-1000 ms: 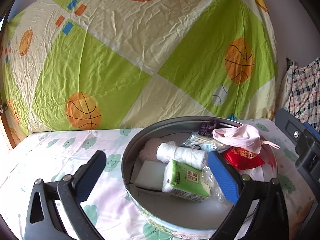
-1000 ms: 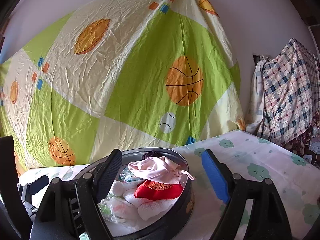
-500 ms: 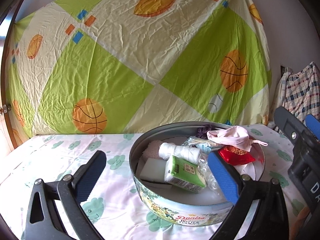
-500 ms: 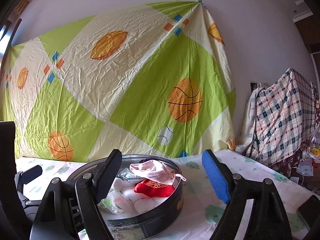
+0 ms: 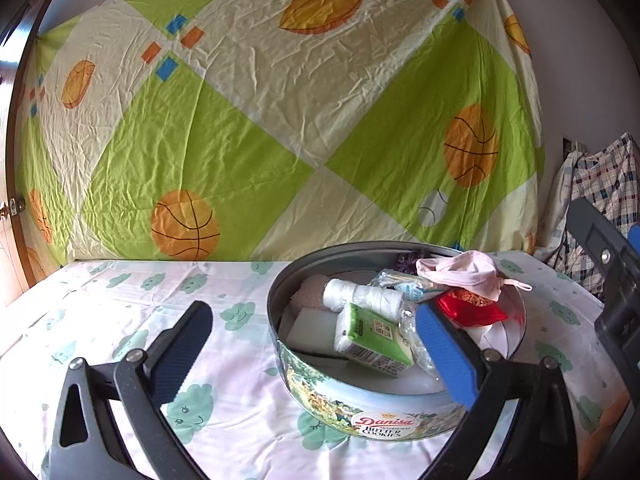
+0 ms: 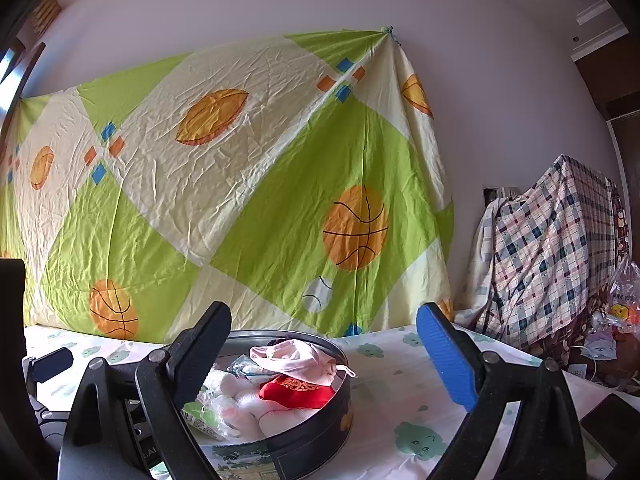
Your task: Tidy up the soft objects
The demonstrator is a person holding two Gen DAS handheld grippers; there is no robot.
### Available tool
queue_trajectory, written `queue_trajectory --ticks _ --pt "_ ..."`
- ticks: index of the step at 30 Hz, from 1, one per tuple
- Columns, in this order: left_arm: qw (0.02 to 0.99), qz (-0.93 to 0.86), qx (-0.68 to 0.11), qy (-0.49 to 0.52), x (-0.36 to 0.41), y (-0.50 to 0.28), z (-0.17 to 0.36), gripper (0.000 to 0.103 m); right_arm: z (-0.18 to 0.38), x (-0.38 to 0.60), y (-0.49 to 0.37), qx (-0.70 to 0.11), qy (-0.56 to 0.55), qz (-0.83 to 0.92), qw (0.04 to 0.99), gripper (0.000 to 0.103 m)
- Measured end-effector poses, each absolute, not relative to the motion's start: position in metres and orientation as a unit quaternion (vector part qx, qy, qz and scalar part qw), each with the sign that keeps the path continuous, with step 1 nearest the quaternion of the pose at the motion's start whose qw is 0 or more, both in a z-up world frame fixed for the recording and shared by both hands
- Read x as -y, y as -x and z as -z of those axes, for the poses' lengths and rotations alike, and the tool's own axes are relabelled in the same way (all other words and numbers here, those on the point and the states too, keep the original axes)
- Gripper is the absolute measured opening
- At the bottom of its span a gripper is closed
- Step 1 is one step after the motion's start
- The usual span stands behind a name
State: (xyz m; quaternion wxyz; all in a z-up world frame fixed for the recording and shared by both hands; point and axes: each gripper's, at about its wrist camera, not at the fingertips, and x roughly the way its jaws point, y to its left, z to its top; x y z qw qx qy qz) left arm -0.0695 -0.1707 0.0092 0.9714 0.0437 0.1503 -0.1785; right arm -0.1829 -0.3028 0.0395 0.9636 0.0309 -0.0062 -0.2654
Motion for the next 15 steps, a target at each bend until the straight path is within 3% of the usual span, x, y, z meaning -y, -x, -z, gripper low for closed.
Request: queue_trajectory --ticks 15 --pt "0.972 0.174 -0.151 -0.047 0.1703 0.0698 -0.0094 0.103 -0.0406 0.3034 0.1847 0.007 -0.028 0.27 0.962 0.096"
